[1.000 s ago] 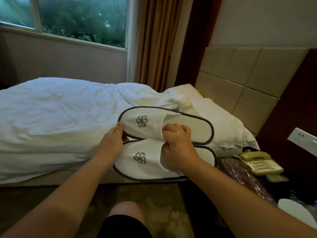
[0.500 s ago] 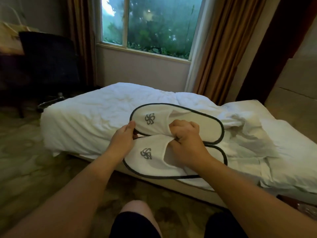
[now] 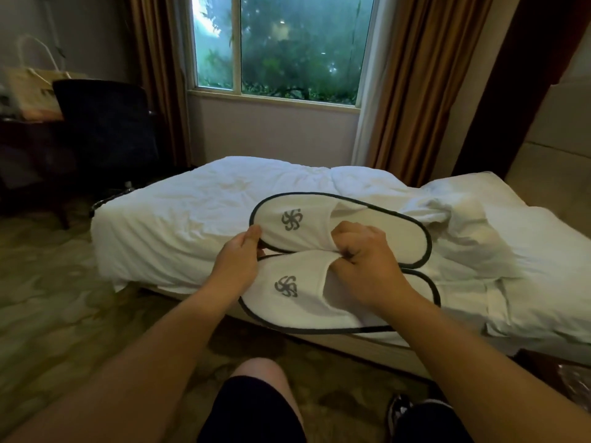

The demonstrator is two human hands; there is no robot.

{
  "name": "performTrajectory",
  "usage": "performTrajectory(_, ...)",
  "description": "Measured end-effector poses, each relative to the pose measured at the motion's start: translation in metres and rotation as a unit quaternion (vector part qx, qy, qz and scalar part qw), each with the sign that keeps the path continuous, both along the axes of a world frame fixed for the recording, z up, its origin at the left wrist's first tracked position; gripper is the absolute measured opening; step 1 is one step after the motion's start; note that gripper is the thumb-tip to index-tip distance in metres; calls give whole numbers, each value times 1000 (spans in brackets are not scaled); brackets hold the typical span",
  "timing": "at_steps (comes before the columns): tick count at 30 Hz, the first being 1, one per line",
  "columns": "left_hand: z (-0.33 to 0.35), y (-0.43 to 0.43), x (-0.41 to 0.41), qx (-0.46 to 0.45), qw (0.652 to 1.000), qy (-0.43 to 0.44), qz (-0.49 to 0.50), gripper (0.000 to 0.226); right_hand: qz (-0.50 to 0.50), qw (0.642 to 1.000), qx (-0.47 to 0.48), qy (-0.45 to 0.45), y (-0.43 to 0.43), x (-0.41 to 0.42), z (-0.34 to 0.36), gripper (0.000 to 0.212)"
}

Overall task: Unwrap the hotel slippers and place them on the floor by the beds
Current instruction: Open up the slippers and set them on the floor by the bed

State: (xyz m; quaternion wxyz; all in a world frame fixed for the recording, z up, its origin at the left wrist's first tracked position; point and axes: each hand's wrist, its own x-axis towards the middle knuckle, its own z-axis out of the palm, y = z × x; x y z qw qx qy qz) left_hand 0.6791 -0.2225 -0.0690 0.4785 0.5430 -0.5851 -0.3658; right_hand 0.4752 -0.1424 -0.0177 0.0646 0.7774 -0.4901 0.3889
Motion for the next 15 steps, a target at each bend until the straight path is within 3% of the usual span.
performTrajectory(2,-1,7,-22,12,1000,2,-5,49,-9,1000,10,-25,6,-25,0,11)
performTrajectory(5,-6,16,-49,34,999,17,-11,45,-33,998,37,-49,14,-57,-6,36)
performTrajectory(11,-14,20,-83,131,988,55,-63,32,-127,980,48,144,13,-105,-30,32)
performTrajectory(15,-27,25,-92,209,970,86,-87,27,-139,974,93,152,4,-129,-44,37)
